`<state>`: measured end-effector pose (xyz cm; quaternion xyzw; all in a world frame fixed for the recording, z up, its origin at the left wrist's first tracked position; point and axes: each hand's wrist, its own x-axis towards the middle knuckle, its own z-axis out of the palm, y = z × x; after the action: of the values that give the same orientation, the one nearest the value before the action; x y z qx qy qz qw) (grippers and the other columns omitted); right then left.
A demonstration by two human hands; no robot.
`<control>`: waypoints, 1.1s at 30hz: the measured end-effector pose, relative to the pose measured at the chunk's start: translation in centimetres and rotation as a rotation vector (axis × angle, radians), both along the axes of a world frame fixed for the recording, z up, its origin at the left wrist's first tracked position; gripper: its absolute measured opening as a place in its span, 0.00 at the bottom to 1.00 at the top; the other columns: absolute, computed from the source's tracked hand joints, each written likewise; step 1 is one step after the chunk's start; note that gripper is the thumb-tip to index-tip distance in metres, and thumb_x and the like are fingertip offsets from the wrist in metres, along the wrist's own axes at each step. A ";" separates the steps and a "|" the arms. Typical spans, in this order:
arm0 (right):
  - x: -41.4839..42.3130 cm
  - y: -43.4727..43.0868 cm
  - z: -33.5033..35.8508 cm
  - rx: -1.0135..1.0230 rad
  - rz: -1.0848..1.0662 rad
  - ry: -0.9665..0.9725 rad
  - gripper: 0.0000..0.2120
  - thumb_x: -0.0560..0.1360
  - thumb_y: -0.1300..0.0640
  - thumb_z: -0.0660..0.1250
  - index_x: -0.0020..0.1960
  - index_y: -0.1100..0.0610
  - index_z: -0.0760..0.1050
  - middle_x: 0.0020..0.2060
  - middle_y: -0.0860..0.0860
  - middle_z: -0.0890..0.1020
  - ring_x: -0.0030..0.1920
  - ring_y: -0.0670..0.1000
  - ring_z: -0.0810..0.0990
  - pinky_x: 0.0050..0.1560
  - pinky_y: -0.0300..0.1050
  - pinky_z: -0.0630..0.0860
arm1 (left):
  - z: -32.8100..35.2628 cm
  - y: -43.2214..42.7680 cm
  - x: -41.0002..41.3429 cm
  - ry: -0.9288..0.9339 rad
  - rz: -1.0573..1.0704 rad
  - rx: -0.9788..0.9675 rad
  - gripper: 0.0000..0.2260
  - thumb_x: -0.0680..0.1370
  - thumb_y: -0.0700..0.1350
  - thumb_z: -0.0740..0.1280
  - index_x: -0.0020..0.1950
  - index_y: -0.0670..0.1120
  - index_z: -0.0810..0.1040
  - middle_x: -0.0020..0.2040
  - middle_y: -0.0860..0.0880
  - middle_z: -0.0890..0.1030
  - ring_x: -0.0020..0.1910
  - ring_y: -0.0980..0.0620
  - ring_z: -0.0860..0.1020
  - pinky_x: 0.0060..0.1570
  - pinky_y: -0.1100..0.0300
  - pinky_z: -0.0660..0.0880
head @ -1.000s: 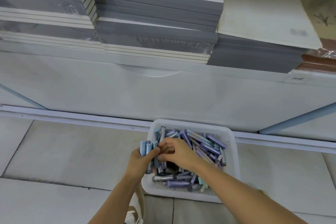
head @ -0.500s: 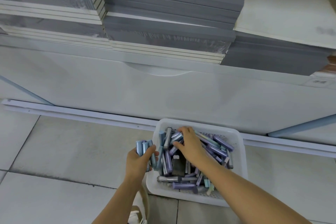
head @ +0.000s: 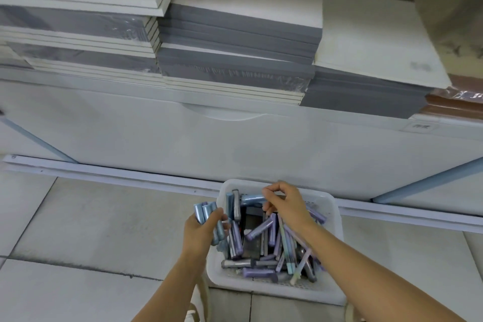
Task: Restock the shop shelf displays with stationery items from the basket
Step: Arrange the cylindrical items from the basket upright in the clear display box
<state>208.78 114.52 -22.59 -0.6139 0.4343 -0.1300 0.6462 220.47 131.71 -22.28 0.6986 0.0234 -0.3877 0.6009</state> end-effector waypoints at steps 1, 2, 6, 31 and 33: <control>0.0 -0.2 1.1 0.021 -0.001 -0.048 0.04 0.77 0.63 0.68 0.46 0.64 0.75 0.28 0.56 0.80 0.28 0.50 0.79 0.32 0.41 0.77 | 0.8 -0.6 -0.1 0.034 0.029 -0.036 0.04 0.76 0.40 0.70 0.47 0.39 0.79 0.36 0.45 0.85 0.33 0.49 0.83 0.31 0.60 0.80; 0.1 -0.3 2.3 0.031 0.003 -0.097 0.04 0.77 0.63 0.68 0.46 0.65 0.75 0.27 0.55 0.80 0.28 0.51 0.79 0.32 0.42 0.77 | 1.6 -1.2 -0.2 0.064 0.053 -0.078 0.04 0.76 0.40 0.69 0.47 0.39 0.79 0.37 0.44 0.85 0.32 0.48 0.83 0.31 0.59 0.80; 0.7 -0.3 7.9 -0.021 0.098 -0.223 0.04 0.77 0.66 0.66 0.45 0.63 0.72 0.26 0.56 0.79 0.25 0.52 0.77 0.31 0.45 0.77 | 6.0 -4.0 -0.5 0.098 0.043 -0.251 0.07 0.77 0.42 0.69 0.48 0.38 0.80 0.40 0.43 0.85 0.32 0.50 0.81 0.31 0.61 0.78; -8.1 -2.5 39.2 -0.722 0.067 -0.364 0.10 0.74 0.59 0.71 0.53 0.61 0.76 0.51 0.57 0.78 0.49 0.51 0.79 0.54 0.47 0.77 | 35.6 -9.7 -6.4 -0.213 -0.554 -0.687 0.25 0.67 0.52 0.73 0.62 0.46 0.75 0.52 0.46 0.85 0.51 0.47 0.84 0.37 0.61 0.79; -9.2 -2.7 40.5 -0.684 0.055 -0.411 0.09 0.75 0.60 0.70 0.53 0.63 0.76 0.50 0.59 0.79 0.45 0.49 0.79 0.50 0.42 0.78 | 37.5 -10.5 -7.7 -0.235 -0.580 -0.736 0.24 0.68 0.51 0.73 0.61 0.46 0.76 0.50 0.45 0.85 0.49 0.46 0.84 0.37 0.61 0.79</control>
<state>199.63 111.78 17.96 -0.7664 0.2111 -0.3698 0.4810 212.76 121.20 15.24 0.4563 -0.3791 -0.4401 0.6741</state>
